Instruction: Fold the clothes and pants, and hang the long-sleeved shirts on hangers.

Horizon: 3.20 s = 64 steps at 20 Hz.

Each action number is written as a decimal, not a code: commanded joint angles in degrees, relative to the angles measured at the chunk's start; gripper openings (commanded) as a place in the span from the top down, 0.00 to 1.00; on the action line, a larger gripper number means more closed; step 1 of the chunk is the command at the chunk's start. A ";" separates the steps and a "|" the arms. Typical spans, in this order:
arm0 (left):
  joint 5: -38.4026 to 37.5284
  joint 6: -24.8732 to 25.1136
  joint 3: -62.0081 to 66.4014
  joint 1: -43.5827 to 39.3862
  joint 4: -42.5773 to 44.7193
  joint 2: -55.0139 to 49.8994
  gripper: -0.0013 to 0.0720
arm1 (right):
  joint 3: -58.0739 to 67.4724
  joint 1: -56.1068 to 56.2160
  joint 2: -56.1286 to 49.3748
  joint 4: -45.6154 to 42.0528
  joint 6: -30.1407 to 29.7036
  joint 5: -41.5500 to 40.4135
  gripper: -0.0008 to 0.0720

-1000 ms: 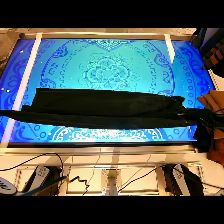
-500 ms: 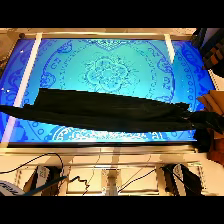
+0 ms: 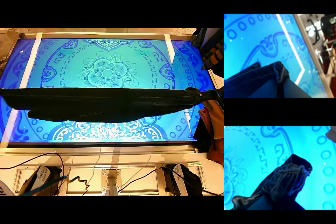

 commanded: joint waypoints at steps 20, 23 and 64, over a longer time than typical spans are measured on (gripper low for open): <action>-21.70 -13.07 21.33 -8.22 48.57 -1.49 0.95 | 5.57 0.02 -5.75 -6.34 -8.63 35.74 0.94; -27.28 -13.07 24.39 -8.22 54.80 -0.22 0.95 | 11.34 0.02 -5.75 -6.32 -8.61 36.15 0.94; -13.75 -34.47 47.87 -28.79 53.53 -46.75 0.02 | 14.56 13.57 -47.63 10.03 1.62 -18.78 0.04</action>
